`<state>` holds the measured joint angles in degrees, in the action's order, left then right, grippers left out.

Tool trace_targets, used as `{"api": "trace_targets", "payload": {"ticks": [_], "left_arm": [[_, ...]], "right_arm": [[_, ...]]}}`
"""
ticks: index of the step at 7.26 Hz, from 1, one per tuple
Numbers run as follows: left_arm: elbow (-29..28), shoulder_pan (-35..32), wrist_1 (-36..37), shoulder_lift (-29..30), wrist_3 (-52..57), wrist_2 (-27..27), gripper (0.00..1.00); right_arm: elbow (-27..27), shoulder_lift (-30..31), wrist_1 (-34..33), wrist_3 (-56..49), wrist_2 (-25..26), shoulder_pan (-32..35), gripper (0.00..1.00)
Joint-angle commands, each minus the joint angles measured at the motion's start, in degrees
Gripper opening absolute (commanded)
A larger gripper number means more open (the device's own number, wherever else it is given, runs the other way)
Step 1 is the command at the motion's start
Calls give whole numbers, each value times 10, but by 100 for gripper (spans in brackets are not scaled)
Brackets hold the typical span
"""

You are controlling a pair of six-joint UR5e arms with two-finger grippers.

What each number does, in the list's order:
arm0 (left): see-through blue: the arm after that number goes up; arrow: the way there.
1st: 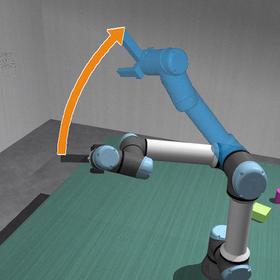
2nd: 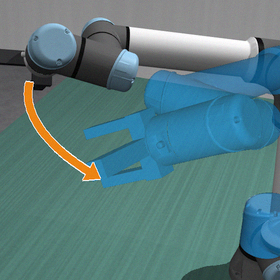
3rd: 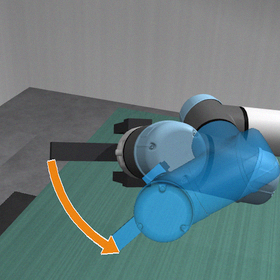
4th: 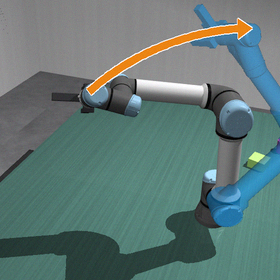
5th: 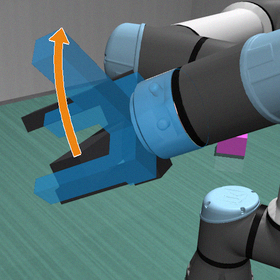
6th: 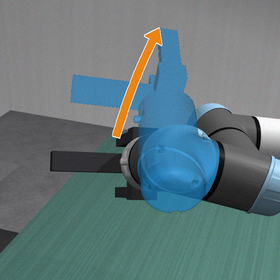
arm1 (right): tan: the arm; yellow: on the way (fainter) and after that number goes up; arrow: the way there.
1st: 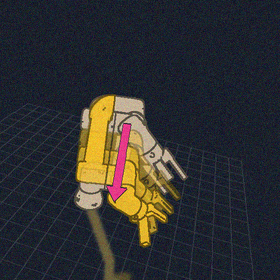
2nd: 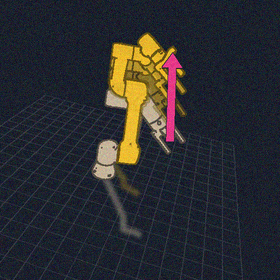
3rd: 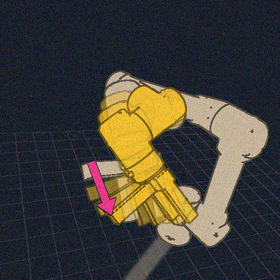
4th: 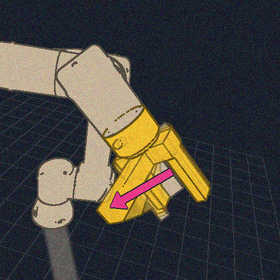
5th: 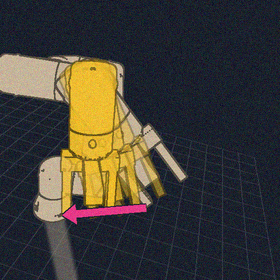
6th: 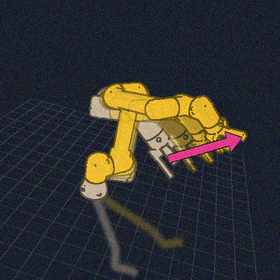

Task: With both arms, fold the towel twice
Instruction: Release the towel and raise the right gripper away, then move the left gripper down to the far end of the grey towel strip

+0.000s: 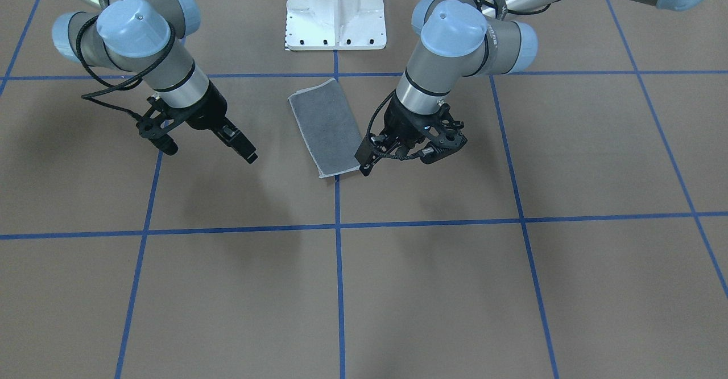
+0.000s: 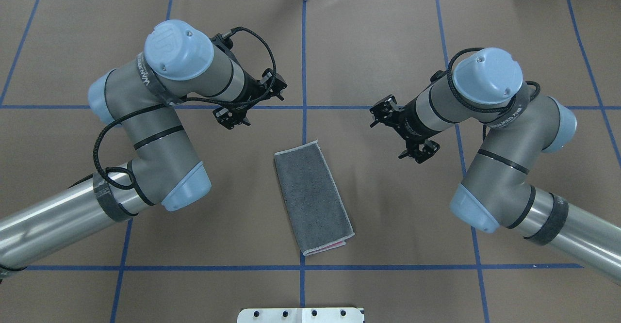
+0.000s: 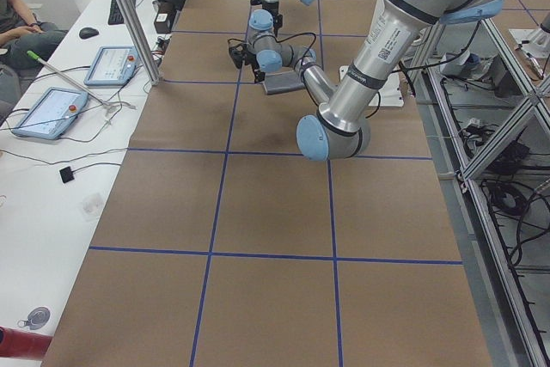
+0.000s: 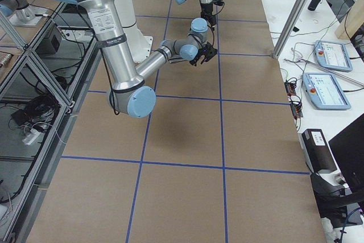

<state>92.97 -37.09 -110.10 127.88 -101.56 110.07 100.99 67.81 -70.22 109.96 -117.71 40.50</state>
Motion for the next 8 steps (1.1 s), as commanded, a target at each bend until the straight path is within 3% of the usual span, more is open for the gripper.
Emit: {"api": "trace_targets", "payload": {"ticks": [1, 4, 8], "left_arm": [[20, 17, -6, -12, 0, -26, 100], [11, 61, -27, -17, 4, -53, 97], [-9, 82, -70, -32, 64, -71, 80]], "right_arm": [[-10, 14, 0, -71, -5, 29, 100], [-10, 46, 3, -150, -2, 42, 100], [-9, 55, 3, -163, -4, 54, 100]]}}
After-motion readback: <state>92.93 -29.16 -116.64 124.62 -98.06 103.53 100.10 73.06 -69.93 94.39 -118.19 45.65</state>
